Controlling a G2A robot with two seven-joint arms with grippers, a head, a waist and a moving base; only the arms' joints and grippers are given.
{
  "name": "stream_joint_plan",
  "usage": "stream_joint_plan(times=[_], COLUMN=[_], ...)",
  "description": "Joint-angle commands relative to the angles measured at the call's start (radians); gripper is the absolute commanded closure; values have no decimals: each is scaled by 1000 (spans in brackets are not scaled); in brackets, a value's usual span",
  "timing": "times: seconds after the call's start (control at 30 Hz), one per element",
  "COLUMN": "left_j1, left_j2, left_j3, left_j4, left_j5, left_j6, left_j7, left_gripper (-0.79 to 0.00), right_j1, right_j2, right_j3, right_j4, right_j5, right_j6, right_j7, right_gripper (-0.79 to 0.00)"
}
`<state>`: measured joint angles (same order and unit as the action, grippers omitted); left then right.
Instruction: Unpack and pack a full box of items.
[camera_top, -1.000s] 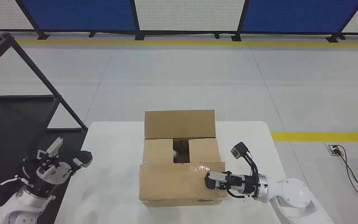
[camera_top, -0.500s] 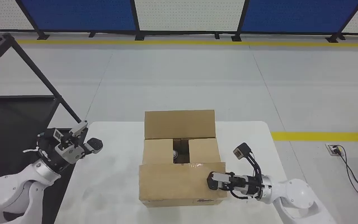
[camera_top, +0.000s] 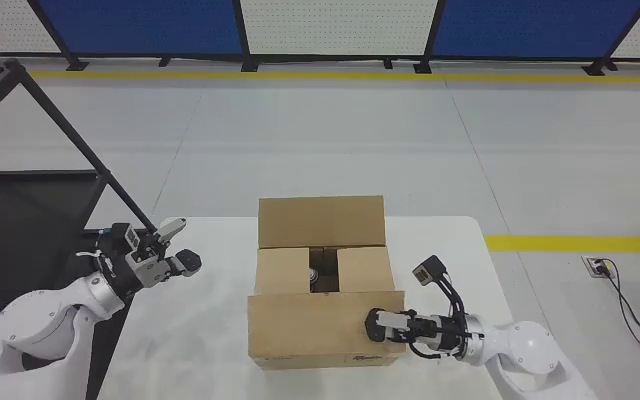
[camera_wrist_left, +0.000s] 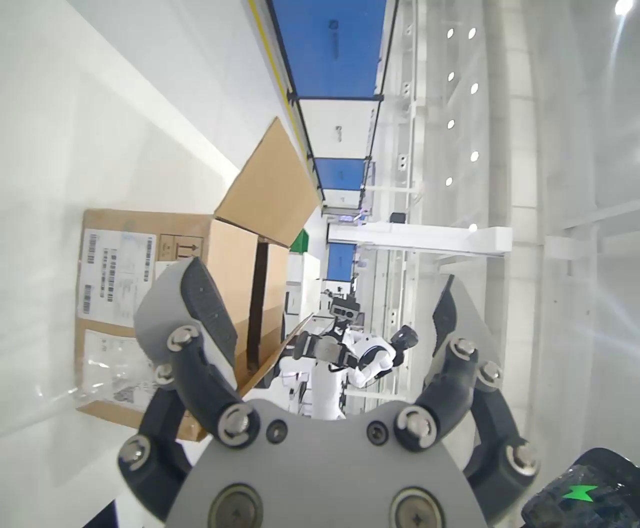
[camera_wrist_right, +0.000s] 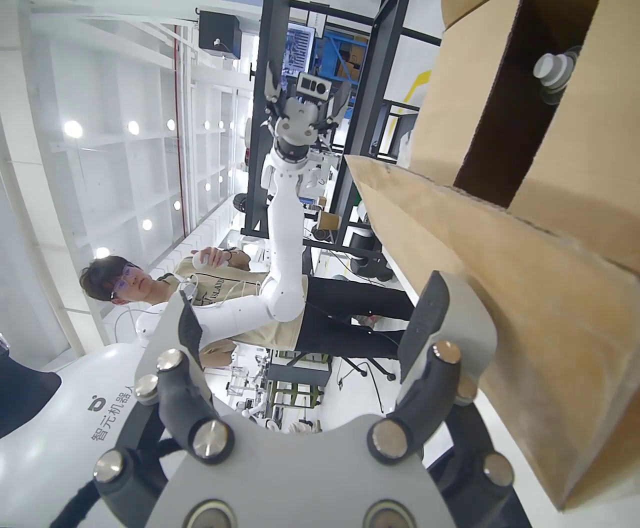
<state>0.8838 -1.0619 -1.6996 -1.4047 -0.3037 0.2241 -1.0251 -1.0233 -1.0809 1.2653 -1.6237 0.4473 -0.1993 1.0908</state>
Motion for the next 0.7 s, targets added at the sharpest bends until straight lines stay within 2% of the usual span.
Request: stream_joint_plan(times=[0.0, 0.17, 0.3, 0.53, 0.67], left_j1=[-85, -246, -349, -478, -532], left_j2=[1, -8, -24, -60, -82], left_j3=[43, 155, 251, 408, 469], left_j4=[101, 287, 405, 565, 658], left_j5=[29, 63, 112, 180, 189], left_j6=[-38, -141, -201, -312, -415], left_j7=[-20, -41, -3, 25, 47], left_gripper=[-785, -785, -785, -785, -785], right_j1=[0, -18, -34, -30, -19], right_j2=[0, 2, 3, -1, -5], right_j3=[-4, 0, -4, -37, -49], right_j4=[-3, -16, -42, -64, -57], right_j5=[-2, 2, -7, -27, -15], right_j6=[-5, -24, -28, -23, -23], right_j7=[3, 5, 3, -36, -62], right_gripper=[-785, -785, -785, -785, -785])
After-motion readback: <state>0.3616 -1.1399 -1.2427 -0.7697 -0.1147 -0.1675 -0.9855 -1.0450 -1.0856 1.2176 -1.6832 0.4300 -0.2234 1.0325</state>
